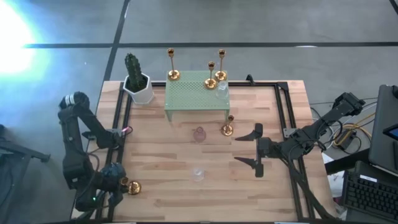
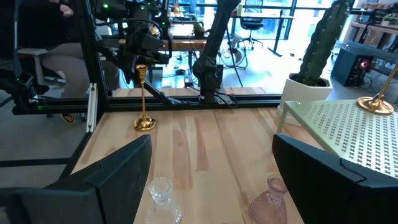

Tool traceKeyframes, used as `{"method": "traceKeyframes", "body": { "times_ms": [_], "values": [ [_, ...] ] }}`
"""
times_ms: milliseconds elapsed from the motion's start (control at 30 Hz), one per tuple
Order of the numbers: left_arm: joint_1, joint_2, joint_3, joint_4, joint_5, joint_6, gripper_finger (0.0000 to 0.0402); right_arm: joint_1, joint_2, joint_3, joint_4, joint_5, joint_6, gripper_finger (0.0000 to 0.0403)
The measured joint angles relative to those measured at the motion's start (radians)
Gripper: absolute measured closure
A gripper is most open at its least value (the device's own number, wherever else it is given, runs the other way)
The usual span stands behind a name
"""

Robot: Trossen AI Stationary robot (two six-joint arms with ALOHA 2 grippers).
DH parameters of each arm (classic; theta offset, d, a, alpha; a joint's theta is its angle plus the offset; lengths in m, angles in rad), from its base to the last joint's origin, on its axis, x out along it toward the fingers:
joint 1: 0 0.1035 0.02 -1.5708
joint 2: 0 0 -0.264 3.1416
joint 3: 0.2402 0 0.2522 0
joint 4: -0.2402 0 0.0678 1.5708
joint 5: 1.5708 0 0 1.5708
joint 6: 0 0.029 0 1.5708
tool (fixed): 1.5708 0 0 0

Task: Pick & Place candle stick holders
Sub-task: Put the gold candle holder on the shelf

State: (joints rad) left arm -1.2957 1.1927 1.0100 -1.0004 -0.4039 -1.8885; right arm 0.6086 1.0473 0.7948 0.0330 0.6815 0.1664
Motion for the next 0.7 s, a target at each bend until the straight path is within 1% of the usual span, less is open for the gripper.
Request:
{"method": "traceKeyframes", "body": {
  "times_ms": [167,300,433,533,700],
  "values": [
    [0.000,0.022,0.000,-0.084,0.080,-0.063,0.0296,0.000,0.000,0.000,0.000,-0.001,0.010,0.0078],
    [0.000,0.040,-0.001,-0.104,0.080,-0.073,0.0290,0.000,0.000,0.000,0.000,-0.001,0.010,0.0078],
    [0.000,0.057,-0.001,-0.132,0.050,-0.071,0.0283,0.000,0.000,0.000,0.000,-0.002,0.010,0.0078],
    [0.000,0.074,-0.001,-0.159,0.047,-0.071,0.0279,0.000,0.000,0.000,-0.001,-0.002,0.014,0.0078],
    [0.000,0.092,-0.001,-0.160,0.047,-0.071,0.0278,0.000,0.000,0.000,-0.001,-0.003,0.017,0.0078]
  ]
}}
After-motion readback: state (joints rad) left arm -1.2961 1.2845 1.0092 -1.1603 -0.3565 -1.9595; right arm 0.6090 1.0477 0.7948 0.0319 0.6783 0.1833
